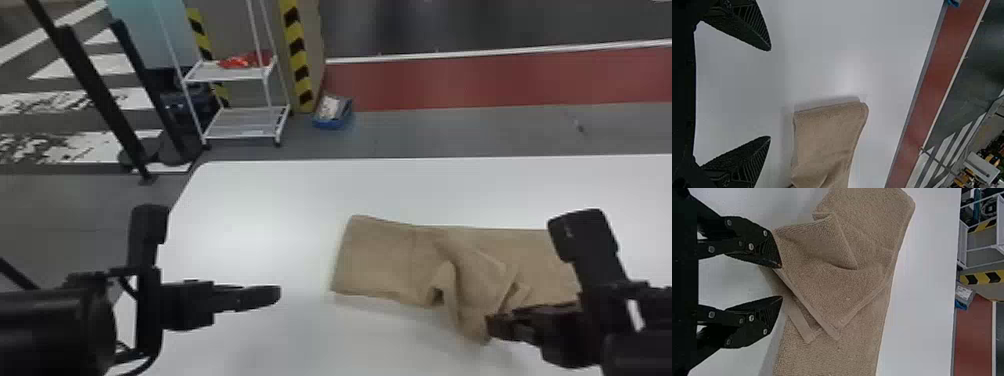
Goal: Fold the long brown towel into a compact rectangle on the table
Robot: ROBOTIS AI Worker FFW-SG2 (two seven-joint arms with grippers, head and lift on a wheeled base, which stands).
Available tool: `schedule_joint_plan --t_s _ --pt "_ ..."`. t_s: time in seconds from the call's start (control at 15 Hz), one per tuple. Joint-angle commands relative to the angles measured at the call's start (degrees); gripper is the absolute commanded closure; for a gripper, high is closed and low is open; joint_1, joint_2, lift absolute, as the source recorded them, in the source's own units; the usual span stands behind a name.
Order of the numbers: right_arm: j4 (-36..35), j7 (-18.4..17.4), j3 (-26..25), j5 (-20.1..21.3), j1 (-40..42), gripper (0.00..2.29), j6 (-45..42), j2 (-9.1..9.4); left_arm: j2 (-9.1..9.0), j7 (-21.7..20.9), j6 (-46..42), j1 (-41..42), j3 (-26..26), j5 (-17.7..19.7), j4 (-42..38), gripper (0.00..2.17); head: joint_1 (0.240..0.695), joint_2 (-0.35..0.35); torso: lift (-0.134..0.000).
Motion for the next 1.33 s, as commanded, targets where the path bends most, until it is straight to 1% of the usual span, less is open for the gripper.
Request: schedule_joint_plan --t_s 0.0,0.4,0.47,0.53,0.6,0.67,0.93,1.13,1.2,1.27 --pt "0.1 0.1 0.2 0.2 0.0 0.57 0.1 0.05 0.01 -0.1 0.6 0.0 0.2 0.0 0.0 0.09 0.695 0.188 -0.125" --pt "3.0 0.1 3.1 3.2 -0.1 0.59 0.1 0.05 0.01 -0.1 0.6 -0.1 0.3 0.1 0.4 0.09 0.695 0.195 -0.125" --pt "3.1 0.3 3.2 3.2 -0.1 0.79 0.1 0.05 0.01 -0.2 0.6 0.0 0.3 0.1 0.5 0.09 0.695 0.197 -0.125" --pt "3.1 0.4 3.1 3.1 -0.2 1.04 0.1 0.05 0.01 -0.3 0.5 0.0 0.5 0.1 0.6 0.09 0.695 0.199 -0.125" --pt "3.0 0.4 3.0 3.1 -0.1 1.22 0.1 0.05 0.01 -0.3 0.2 0.0 0.8 0.4 1.0 0.09 0.695 0.201 -0.125" --pt "2.9 0.4 3.0 3.1 -0.1 1.29 0.1 0.05 0.01 -0.3 -0.4 0.0 0.9 0.5 1.1 0.09 0.695 0.206 -0.125" --pt "2.4 0.7 2.4 2.7 0.8 1.30 0.1 0.05 0.01 -0.5 -0.9 -0.1 1.3 0.9 1.6 0.09 0.695 0.205 -0.125" --pt "0.2 1.9 2.2 2.2 1.6 1.29 0.1 0.05 0.36 -0.6 -1.2 0.0 1.6 1.0 2.0 0.09 0.695 0.211 -0.125" --pt "-0.2 2.2 2.3 2.4 1.9 1.14 0.1 0.05 0.45 -0.6 -1.2 -0.1 1.7 1.0 2.0 0.09 0.695 0.219 -0.125" --pt "-1.0 2.1 2.4 2.2 2.2 0.57 0.1 0.05 0.80 -0.6 -1.2 -0.1 1.7 1.1 2.0 0.09 0.695 0.223 -0.125"
